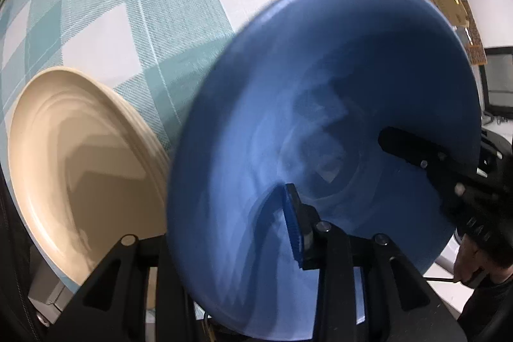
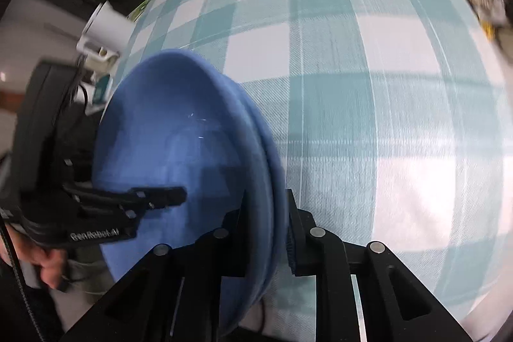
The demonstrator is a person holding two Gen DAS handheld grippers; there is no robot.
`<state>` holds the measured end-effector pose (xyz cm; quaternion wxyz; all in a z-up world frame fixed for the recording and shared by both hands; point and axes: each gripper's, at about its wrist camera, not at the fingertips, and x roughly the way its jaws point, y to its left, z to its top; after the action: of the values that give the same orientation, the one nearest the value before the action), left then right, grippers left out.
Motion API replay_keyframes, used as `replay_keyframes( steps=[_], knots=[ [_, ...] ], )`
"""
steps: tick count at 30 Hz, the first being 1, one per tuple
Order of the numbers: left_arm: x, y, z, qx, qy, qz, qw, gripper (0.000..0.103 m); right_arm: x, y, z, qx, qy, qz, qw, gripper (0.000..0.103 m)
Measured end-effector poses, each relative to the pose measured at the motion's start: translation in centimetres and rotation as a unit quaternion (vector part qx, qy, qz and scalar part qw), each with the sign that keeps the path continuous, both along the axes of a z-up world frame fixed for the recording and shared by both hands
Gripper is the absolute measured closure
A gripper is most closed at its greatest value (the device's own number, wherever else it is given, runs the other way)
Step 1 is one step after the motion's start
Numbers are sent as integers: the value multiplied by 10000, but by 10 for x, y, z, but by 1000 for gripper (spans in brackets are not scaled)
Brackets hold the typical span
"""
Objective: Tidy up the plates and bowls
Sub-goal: 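Lift and carry the stacked blue bowls with both grippers over the cream plates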
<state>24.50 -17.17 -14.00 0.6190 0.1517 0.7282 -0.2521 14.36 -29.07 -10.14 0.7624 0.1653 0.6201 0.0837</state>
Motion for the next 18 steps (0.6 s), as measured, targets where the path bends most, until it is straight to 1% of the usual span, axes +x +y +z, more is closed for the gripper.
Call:
replay_keyframes(
  steps=[1, 3, 4, 6, 7, 8, 11, 14, 15, 16, 18],
  knots=[
    [-2, -1, 0, 12, -47, -40, 10000, 69, -1, 3, 0, -98, -24, 80, 9999, 85],
    [-6, -2, 1, 15, -184, -97, 9998, 68, -4, 7, 5, -513, -262, 202, 9981, 85],
    [-9, -4, 2, 44, -291, -164, 9994, 66, -5, 7, 8, -572, -334, 270, 9974, 85],
    [-13, -6, 4, 81, -426, -225, 9988, 65, -4, 4, 6, -467, -286, 298, 9981, 85],
    [-14, -7, 4, 68, -480, -197, 9986, 65, -5, 0, 6, -362, -303, 203, 9987, 85],
    [-14, -6, 4, 44, -505, -159, 9986, 65, -5, -2, 6, -300, -303, 148, 9990, 85],
    [-17, -6, 1, -51, -587, -163, 9981, 65, -1, -3, 2, -81, -147, 217, 9996, 85],
    [-18, -7, 2, -118, -637, -152, 9978, 66, 0, -6, 6, -167, -328, 120, 9992, 85],
    [-19, -8, 2, -120, -651, -193, 9976, 66, 1, -6, 6, -137, -319, 92, 9994, 86],
    [-22, -9, 2, -133, -653, -222, 9975, 67, 1, -5, 7, -59, -311, 97, 9995, 89],
    [-22, -10, 3, -146, -620, -218, 9977, 68, 0, -2, 8, -180, -313, 164, 9992, 89]
  ],
)
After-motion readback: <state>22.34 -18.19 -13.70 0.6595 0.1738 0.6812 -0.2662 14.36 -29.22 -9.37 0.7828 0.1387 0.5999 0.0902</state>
